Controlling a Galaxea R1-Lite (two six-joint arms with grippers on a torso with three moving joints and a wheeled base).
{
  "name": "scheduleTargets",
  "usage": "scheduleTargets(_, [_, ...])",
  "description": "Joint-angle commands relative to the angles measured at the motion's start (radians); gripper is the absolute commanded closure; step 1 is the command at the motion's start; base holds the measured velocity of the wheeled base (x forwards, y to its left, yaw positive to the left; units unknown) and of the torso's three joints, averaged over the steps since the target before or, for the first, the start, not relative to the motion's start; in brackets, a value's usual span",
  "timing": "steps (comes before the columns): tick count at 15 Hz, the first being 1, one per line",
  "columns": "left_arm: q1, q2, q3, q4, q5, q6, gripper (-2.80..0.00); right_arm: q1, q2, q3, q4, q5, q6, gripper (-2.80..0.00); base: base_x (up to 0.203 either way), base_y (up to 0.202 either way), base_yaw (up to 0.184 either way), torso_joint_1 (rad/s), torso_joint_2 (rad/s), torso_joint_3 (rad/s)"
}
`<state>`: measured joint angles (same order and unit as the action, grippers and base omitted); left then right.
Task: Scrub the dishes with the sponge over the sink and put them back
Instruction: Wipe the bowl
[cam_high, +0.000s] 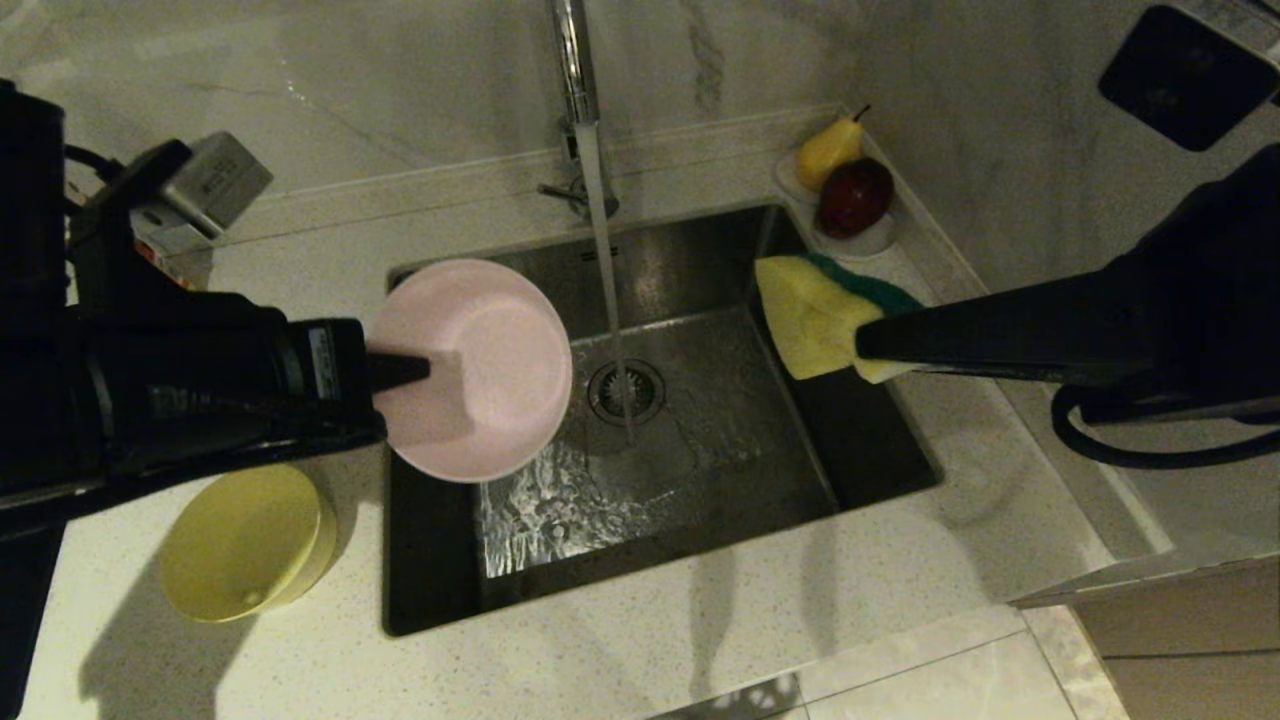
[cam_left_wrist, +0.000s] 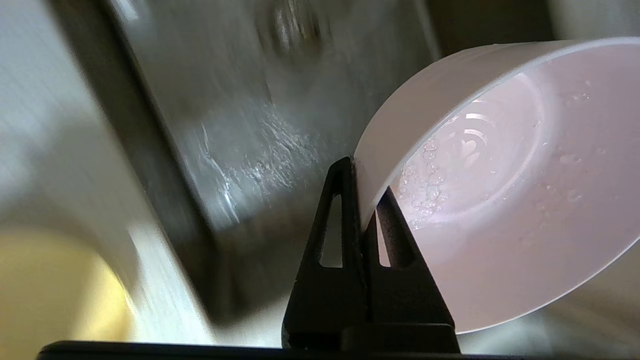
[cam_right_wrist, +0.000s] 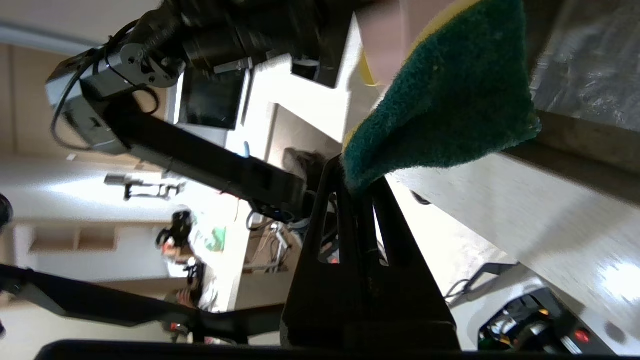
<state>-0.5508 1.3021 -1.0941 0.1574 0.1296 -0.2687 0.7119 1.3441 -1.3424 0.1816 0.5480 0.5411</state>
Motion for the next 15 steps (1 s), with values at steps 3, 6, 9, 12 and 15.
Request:
scheduleTargets(3, [-0.120, 0.121, -0.022, 0.048, 0.119, -0.022, 0.00, 0.077, 0.090, -0.078, 0.000, 0.001, 0.002, 0.00, 0.000, 0.000, 0.000, 0.000, 0.00, 0.000])
scheduleTargets(6, [-0.174, 0.186, -0.023, -0.115, 0.171, -0.026, 0.00, 0.109, 0.119, -0.107, 0.001, 0.000, 0.001, 0.00, 0.000, 0.000, 0.000, 0.000, 0.00, 0.000])
scheduleTargets(9, [-0.192, 0.217, -0.043, -0.133, 0.188, -0.026, 0.00, 0.118, 0.175, -0.108, -0.007, 0.000, -0.001, 0.00, 0.000, 0.000, 0.000, 0.000, 0.00, 0.000])
scheduleTargets(12, [-0.199, 0.223, -0.044, -0.134, 0.194, -0.024, 0.00, 0.118, 0.241, -0.109, -0.030, -0.009, -0.003, 0.00, 0.000, 0.000, 0.000, 0.000, 0.00, 0.000])
scheduleTargets(15, [-0.201, 0.213, -0.043, -0.160, 0.198, -0.026, 0.00, 0.116, 0.277, -0.109, -0.054, -0.035, -0.003, 0.00, 0.000, 0.000, 0.000, 0.000, 0.00, 0.000])
